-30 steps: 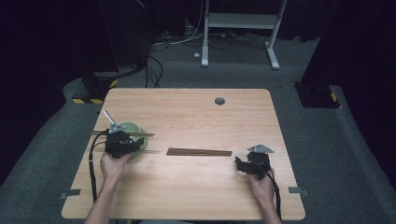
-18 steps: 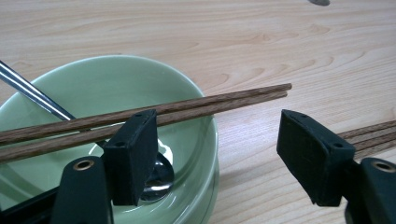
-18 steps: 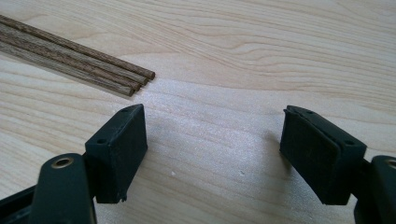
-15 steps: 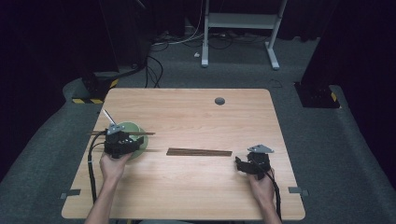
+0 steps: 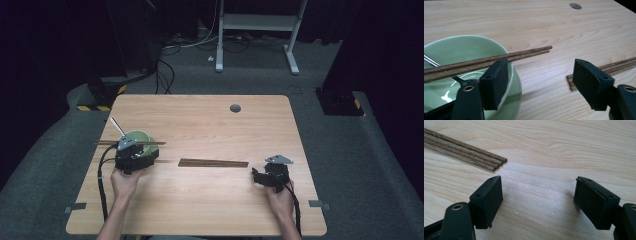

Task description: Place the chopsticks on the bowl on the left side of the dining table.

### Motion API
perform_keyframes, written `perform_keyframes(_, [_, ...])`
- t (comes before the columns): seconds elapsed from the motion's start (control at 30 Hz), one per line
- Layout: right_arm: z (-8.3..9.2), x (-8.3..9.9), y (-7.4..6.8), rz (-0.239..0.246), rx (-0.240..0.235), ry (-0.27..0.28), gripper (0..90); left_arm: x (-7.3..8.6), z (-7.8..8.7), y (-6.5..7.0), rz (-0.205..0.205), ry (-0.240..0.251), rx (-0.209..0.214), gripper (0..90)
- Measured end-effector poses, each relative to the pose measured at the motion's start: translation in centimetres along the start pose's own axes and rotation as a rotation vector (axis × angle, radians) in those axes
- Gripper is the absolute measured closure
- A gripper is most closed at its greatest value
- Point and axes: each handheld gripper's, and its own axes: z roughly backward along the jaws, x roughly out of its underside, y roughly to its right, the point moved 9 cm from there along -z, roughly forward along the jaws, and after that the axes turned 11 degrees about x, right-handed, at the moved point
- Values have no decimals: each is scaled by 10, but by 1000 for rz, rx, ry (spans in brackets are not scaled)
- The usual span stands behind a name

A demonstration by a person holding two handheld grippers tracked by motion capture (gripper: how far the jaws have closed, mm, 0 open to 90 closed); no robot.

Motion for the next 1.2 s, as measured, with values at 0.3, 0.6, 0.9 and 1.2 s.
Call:
perform_keyframes(0.3, [0, 0, 0, -1, 0, 0, 225, 4, -1, 10, -12, 5, 12, 292])
perform_keyframes(0.6, [0, 0, 0, 0, 0, 0, 225, 7, 0, 22, -11, 15, 46, 293])
perform_keyframes(0.9, [0, 0, 0, 1, 0, 0, 225, 7, 1, 34, -27, 20, 69, 291])
perform_keyframes(1.2, [0, 0, 0, 1, 0, 0, 225, 10, 1, 40, -47, 20, 68, 291])
